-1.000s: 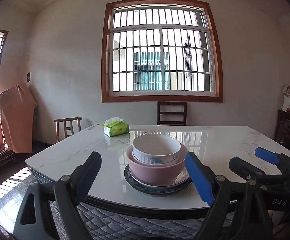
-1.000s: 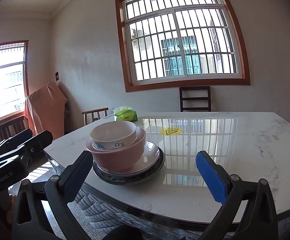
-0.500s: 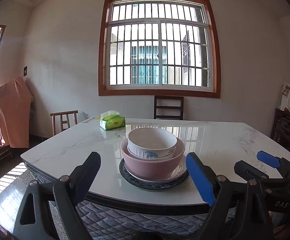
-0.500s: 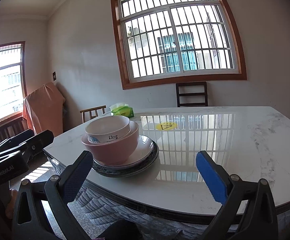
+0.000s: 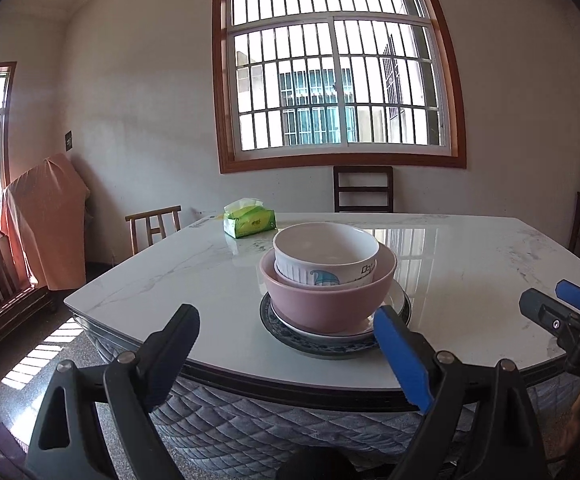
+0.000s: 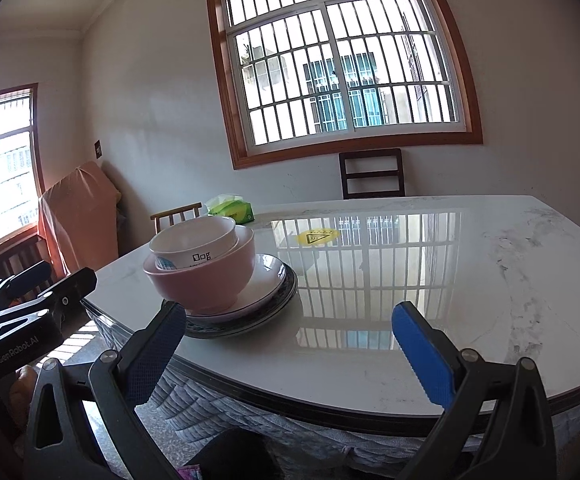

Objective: Organize plates and bowls

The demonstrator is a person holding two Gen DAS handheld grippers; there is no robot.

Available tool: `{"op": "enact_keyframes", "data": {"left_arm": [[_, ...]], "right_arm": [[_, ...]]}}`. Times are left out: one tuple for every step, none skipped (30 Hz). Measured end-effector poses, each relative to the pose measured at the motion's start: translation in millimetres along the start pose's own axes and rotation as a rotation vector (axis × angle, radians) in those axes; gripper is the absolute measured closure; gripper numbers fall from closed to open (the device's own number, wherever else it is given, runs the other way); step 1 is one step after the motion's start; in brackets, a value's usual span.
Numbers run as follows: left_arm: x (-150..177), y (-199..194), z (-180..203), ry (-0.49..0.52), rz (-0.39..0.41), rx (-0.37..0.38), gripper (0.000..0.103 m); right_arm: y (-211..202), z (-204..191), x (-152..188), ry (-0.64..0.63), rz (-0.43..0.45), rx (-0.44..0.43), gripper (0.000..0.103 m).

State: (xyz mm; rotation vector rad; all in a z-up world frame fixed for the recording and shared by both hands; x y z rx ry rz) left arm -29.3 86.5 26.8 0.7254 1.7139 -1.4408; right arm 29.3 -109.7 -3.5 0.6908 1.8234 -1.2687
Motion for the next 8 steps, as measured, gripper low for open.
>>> {"op": "enact_keyframes", "data": {"left_arm": [[1, 4, -1, -0.003, -0.016, 0.001, 0.012], [1, 6, -2, -0.002, -0.024, -0.006, 0.012], [2, 8, -2, 0.004, -0.029, -0.012, 0.012], [3, 10, -2, 0.007, -0.034, -0.02, 0.012], [3, 12, -2, 0.005, -0.04, -0.027, 0.012], [4, 13, -2, 0.002, -0.046, -0.025, 0.012], [4, 15, -3, 0.001, -0.057, -0.014, 0.012], [4, 18, -3, -0.001, -0.077, -0.005, 0.012]], "right_arm": [[1, 7, -2, 0.014, -0.006, 0.004, 0.0], [4, 15, -5, 0.027, -0.022, 0.007, 0.0], [8, 26, -8, 0.044, -0.047, 0.014, 0.0], [13, 39, -12, 0.069, -0.075, 0.032, 0.0], [18, 55, -16, 0.096, -0.103, 0.054, 0.0], [27, 70, -20, 0.11, -0.147, 0.072, 0.0], [38, 86, -24, 0.113, -0.201, 0.1, 0.0], [48, 103, -27, 0.119, -0.249, 0.153, 0.0]]}}
Point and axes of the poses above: each gripper's, at about its wrist camera, not at the fingertips, and y roughly the way its jaws point, z to its right, x to its underside, the point moved 3 cm from there along y, roughly the way its jaws point, and after that the axes turned 12 degrees about -z, right-handed, at the moved point
